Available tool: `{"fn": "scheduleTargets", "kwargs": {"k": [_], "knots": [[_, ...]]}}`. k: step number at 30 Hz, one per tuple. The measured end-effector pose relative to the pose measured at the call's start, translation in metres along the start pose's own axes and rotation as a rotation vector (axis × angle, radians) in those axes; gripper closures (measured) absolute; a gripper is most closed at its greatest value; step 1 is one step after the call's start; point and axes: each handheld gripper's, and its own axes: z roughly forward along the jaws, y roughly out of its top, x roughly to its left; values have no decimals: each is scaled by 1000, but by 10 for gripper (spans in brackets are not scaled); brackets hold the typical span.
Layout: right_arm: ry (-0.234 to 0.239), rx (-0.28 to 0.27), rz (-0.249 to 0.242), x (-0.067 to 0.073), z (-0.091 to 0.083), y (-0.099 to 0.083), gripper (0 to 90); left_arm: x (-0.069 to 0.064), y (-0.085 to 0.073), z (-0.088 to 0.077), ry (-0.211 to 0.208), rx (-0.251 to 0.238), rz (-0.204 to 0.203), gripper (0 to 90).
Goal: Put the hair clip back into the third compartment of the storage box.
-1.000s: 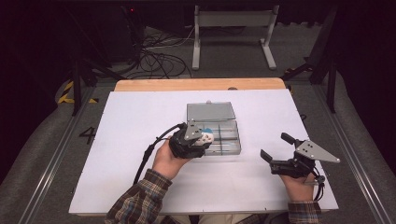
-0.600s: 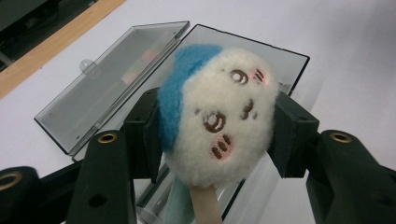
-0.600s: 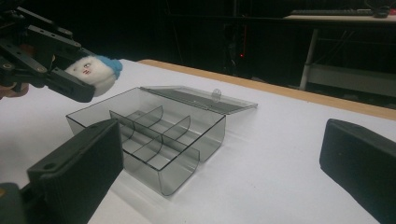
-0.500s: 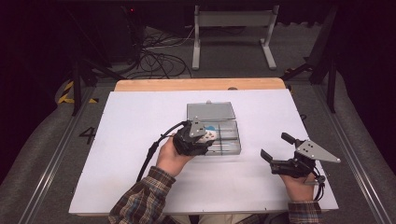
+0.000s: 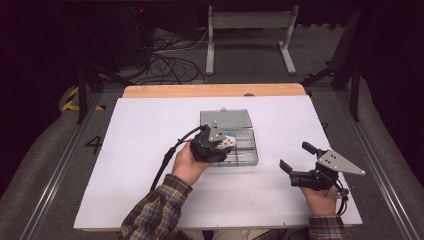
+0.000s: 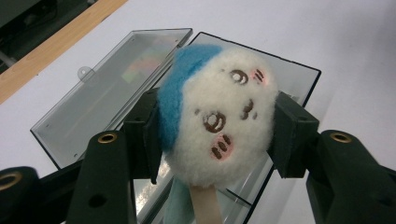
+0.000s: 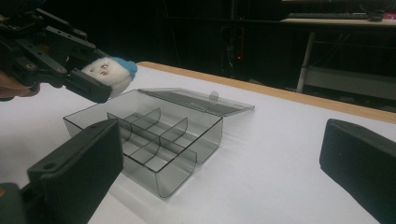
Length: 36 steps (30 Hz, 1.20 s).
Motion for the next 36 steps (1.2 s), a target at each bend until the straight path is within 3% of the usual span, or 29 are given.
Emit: {"fn": "scheduleTargets", "kwargs": {"k": [36], "knots": [[-7,-4,9,-1,0,-1,1,5,20,34,21,18,-11,449]]}}
